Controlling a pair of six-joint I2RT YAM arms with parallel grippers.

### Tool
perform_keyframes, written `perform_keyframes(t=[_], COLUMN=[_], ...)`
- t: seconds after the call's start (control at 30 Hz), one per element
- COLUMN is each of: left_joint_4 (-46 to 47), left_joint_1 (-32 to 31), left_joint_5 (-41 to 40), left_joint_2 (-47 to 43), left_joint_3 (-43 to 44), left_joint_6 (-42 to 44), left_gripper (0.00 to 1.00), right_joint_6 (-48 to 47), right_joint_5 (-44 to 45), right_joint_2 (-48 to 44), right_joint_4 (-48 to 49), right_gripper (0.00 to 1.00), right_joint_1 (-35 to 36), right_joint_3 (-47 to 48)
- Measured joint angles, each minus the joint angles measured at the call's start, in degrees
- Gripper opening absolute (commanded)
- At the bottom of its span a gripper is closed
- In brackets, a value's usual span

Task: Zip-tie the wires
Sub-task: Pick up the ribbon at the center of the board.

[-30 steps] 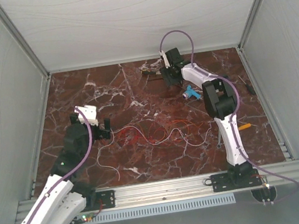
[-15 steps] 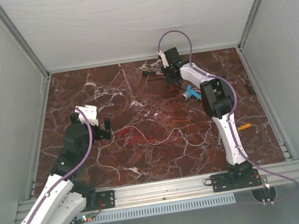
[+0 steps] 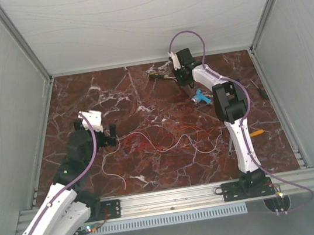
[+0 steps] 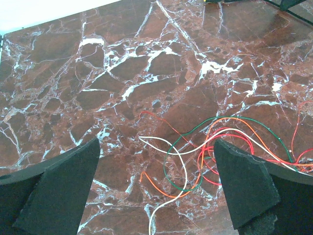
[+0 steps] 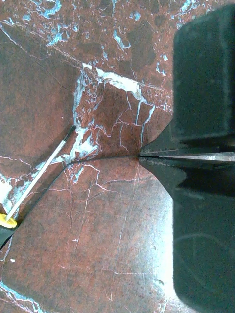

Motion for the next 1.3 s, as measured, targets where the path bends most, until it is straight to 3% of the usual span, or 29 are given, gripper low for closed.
perform_keyframes(t=[0.47,0.87,1.03,1.3], left_joint_4=[0.02,0.02,0.15,6.60], left_joint_1=[0.00,0.00,0.02,0.07], left_joint_5=[0.02,0.02,0.90,8.63], left_joint_2=[-0.02,-0.17,-0.55,-3.32], left_joint_3=[0.00,0.00,0.00,-4.26], left_joint_6=[0.02,0.02,0.00,1.20], left_gripper=[1.00,1.00,1.00,0.97], right_joint_6=[0.02,4.98,13.57,35.19], right_joint_5=[-2.29,-9.77,-15.45,-27.04], right_joint_2=[-0.79,-13.25,-20.59,-34.71], right_joint_4=[-0.35,-1.66,0.50,9.11], right_gripper=[0.00,0.00,0.00,0.00], right_joint_1=[2.32,4.68,4.46,4.44], right_joint_3=[-0.50,-5.44,-11.43,-29.44])
